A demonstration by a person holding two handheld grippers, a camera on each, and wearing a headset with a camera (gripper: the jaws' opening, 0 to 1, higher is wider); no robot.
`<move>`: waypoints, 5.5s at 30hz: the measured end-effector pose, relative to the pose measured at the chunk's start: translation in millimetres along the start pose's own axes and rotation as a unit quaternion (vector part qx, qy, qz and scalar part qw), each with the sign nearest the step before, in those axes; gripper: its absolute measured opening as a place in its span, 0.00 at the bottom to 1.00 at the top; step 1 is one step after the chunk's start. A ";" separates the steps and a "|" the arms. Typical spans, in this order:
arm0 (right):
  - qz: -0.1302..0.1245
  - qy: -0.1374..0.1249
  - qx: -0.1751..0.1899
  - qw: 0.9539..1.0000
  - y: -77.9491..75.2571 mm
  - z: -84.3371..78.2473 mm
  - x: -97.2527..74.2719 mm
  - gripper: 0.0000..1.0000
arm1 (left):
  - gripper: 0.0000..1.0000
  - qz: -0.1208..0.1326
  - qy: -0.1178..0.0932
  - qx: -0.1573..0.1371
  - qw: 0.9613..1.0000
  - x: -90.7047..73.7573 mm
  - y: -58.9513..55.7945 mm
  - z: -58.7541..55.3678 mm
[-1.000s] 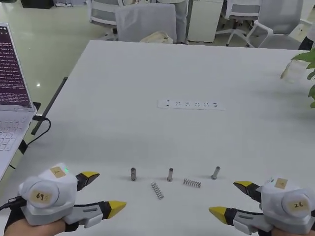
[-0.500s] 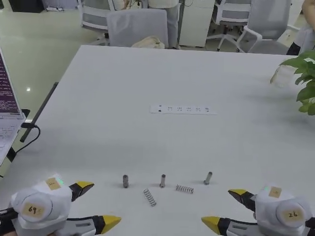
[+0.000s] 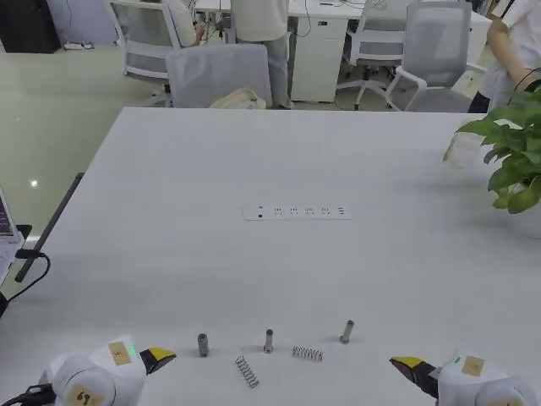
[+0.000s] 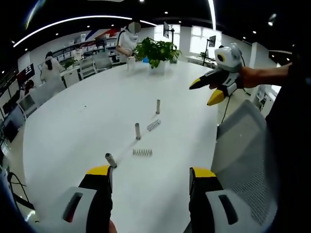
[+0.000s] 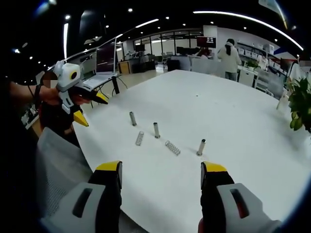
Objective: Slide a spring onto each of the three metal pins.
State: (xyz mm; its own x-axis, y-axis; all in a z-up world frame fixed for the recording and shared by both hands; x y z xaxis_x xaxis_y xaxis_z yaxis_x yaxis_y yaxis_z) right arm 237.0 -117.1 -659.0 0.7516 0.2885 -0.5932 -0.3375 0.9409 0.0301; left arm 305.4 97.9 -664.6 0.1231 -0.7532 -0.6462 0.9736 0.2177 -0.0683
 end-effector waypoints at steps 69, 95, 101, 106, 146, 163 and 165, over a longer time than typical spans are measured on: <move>-0.020 0.007 0.019 1.000 -7.7 -12.8 -18.8 0.60 | 0.36 -0.128 0.144 0.113 0.975 138.5 23.4 -26.0; -0.003 0.006 0.009 1.000 5.9 -8.7 -15.8 0.61 | 0.10 -0.108 0.149 0.088 0.979 111.0 11.1 -62.2; -0.001 0.005 0.005 1.000 5.3 -5.5 -16.4 0.61 | 0.04 -0.113 0.147 0.111 0.976 110.8 -1.5 -63.6; 0.000 0.004 0.001 1.000 4.5 -3.2 -17.8 0.61 | 0.03 -0.113 0.155 0.100 0.976 108.1 -5.7 -66.2; 0.081 0.010 -0.035 0.996 35.6 6.3 -1.7 0.57 | 0.02 -0.052 0.048 0.048 0.996 50.4 -29.8 -9.5; 0.127 0.016 -0.057 0.990 57.2 13.2 2.0 0.55 | 0.02 -0.056 0.029 0.119 0.991 43.6 -45.7 31.0; 0.130 0.015 -0.059 0.990 58.7 14.3 1.8 0.54 | 0.02 -0.057 0.026 0.125 0.990 43.2 -46.9 35.6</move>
State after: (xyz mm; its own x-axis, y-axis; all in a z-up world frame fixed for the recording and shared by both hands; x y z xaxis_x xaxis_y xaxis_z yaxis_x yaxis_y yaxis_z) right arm 226.6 -58.8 -646.8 0.6134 0.5110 -0.6022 -0.5828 0.8075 0.0916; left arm 271.9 33.0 -662.2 0.0062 -0.7293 -0.6841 0.9986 -0.0317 0.0429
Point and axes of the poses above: the centre of the closed fingertips' face, and the gripper's own axes: x roughly forward along the fingers, y roughly to its left, z roughly out of its top, the point moved 1 cm from there along -x, roughly backward along the fingers, and after that the axes turned 6 degrees about -z, right-handed, at the moved point
